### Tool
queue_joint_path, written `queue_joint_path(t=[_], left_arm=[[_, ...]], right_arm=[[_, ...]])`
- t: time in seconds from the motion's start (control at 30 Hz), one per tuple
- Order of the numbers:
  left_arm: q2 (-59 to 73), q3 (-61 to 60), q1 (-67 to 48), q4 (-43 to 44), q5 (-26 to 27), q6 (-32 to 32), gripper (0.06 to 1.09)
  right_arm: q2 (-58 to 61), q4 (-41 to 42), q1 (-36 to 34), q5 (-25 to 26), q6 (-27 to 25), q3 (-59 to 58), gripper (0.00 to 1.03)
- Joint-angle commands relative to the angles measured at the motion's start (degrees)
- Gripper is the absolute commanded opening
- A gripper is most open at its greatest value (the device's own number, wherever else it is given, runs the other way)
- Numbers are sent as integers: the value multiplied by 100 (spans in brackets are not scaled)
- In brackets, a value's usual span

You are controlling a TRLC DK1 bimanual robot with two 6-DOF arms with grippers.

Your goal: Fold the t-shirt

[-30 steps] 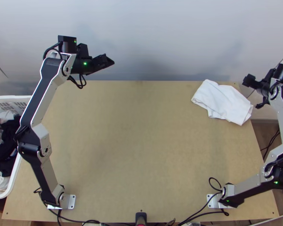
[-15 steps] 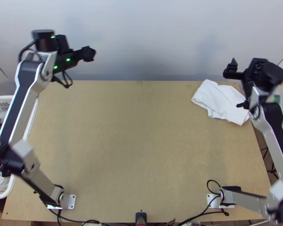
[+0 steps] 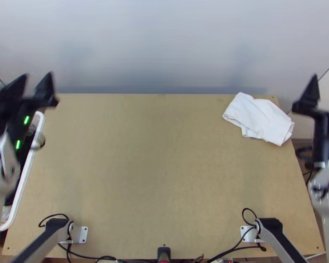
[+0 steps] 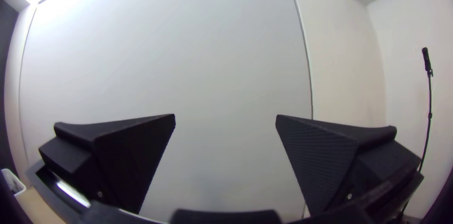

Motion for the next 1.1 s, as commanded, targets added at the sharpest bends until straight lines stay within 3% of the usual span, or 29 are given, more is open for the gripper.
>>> queue_joint_path(t=[0.0,0.1,0.3,0.47,0.77,0.93,1.07], left_arm=[[-2440,-2704,914,1897,-60,452,105],[-2976,-3284,1177,1835,-60,487,104],[-3785,-4708,1494,2301,-60,760,105],[-4180,-5552,1625,2573,-60,760,105],[-4831,-6914,1415,2916,-51,584,105],[-5130,-7028,1177,1870,-51,373,105],[-5385,-7028,1151,886,-60,338,105]], right_arm=[[-1822,785,-20,-95,60,-1639,99],[-2631,1163,226,-148,-160,-2597,99],[-3932,1172,569,-148,-573,-4240,99],[-4670,1163,868,-139,-546,-5119,99],[-4670,864,929,-139,429,-6095,99],[-4652,-595,982,-130,1229,-6095,99],[-4652,-577,1008,-139,1282,-6095,99]])
